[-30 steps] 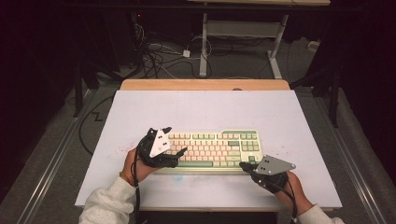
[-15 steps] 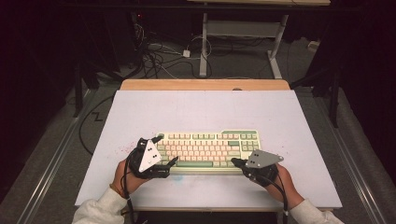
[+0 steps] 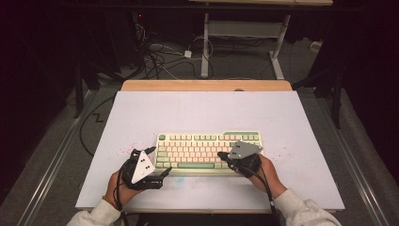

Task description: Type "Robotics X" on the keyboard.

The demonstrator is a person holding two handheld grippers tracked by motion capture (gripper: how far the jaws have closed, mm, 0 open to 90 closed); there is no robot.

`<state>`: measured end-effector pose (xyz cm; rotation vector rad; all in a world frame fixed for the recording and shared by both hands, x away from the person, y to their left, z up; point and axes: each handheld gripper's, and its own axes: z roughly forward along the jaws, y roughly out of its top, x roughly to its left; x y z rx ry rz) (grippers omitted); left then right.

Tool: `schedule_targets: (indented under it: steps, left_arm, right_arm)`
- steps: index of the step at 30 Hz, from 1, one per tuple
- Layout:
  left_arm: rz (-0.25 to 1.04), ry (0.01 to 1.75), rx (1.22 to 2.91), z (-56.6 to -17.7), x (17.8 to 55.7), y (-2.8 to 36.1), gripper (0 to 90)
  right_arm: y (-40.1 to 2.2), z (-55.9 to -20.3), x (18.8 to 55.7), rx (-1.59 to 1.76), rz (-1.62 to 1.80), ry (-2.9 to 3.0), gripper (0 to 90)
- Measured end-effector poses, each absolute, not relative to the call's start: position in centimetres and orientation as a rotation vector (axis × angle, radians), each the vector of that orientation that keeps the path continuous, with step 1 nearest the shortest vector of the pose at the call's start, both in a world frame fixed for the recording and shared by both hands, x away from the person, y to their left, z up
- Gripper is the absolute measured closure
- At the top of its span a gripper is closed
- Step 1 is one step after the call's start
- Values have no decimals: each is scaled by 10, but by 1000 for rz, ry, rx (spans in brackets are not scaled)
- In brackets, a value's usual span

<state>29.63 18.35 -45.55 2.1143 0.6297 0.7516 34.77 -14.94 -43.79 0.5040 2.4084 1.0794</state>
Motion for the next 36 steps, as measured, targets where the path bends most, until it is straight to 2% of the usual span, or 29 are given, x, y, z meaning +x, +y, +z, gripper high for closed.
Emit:
schedule_targets:
  steps: [6,17,36]
  left_arm:
    - [745,632,2122,-458,294,187,161]
    - [731,629,2138,-459,295,188,161]
    - [731,622,2165,-460,294,186,161]
  right_arm:
    - [-125,-443,360,495,1024,2429,900]
    - [-105,-445,382,521,941,2467,900]
    - [-94,-450,393,513,830,2495,900]
